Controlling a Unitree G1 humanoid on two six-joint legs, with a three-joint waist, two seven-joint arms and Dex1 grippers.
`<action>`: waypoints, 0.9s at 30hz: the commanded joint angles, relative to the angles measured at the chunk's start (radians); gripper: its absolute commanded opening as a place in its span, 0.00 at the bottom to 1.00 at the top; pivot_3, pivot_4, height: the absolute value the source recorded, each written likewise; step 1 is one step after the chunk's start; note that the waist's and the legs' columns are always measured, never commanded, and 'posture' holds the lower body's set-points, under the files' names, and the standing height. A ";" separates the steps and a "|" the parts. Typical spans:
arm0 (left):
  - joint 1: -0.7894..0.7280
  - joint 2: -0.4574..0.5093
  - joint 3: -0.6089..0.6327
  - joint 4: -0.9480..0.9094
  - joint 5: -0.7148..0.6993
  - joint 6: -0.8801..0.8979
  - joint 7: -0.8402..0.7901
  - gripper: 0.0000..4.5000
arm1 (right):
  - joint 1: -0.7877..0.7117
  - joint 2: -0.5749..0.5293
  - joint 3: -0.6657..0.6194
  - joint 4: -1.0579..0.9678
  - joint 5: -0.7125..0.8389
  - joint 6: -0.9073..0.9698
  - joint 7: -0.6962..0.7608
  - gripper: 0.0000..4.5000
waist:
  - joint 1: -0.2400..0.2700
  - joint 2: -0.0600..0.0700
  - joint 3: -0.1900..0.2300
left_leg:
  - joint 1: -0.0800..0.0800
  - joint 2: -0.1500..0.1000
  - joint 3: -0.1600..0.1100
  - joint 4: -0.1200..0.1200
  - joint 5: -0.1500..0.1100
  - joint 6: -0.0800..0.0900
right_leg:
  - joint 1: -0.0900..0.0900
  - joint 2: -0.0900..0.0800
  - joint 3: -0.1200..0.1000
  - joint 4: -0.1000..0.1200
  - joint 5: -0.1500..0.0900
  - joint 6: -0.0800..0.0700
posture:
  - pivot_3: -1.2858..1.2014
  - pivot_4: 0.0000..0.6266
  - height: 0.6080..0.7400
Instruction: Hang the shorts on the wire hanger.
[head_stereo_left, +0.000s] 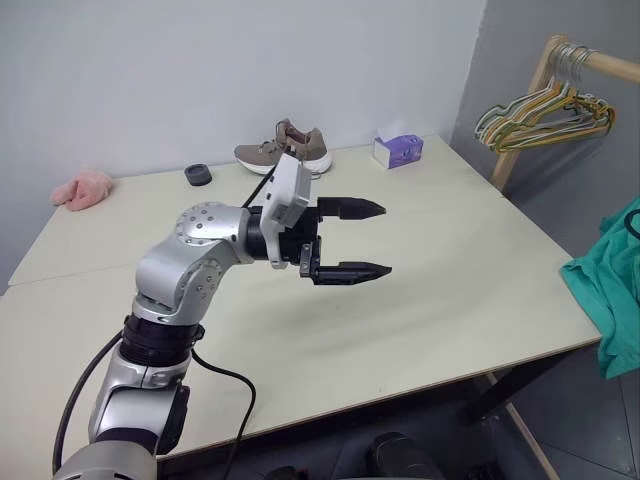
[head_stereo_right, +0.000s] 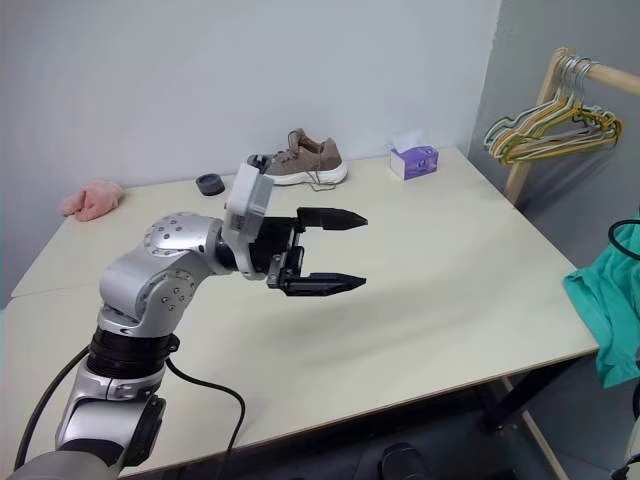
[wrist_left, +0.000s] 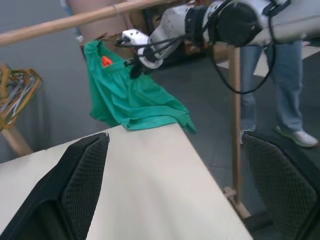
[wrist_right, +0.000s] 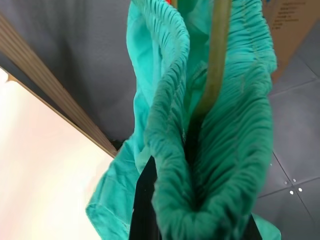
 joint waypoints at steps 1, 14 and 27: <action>-0.061 0.019 0.040 -0.009 -0.047 0.015 -0.028 0.99 | -0.004 -0.029 0.009 -0.013 -0.006 -0.017 0.017 0.00 | 0.001 -0.001 0.000 | 0.000 0.000 0.000 0.000 0.000 0.000 | 0.000 0.000 0.000 0.000 0.000 0.000 | 0.41 0.00 1.00; -0.128 -0.054 0.074 0.049 -0.075 0.026 0.066 0.99 | -0.001 -0.007 0.044 -0.031 -0.009 -0.019 0.058 0.00 | 0.001 0.000 0.000 | 0.000 0.000 0.000 0.000 0.000 0.000 | 0.000 0.000 0.000 0.000 0.000 0.000 | 0.41 0.00 1.00; -0.107 -0.044 0.069 0.040 -0.053 0.009 0.063 1.00 | 0.008 -0.017 0.012 -0.117 0.015 -0.059 0.029 0.70 | 0.002 0.000 0.000 | 0.000 0.000 0.000 0.000 0.000 0.000 | 0.000 0.000 0.000 0.000 0.000 0.000 | 0.41 0.00 1.00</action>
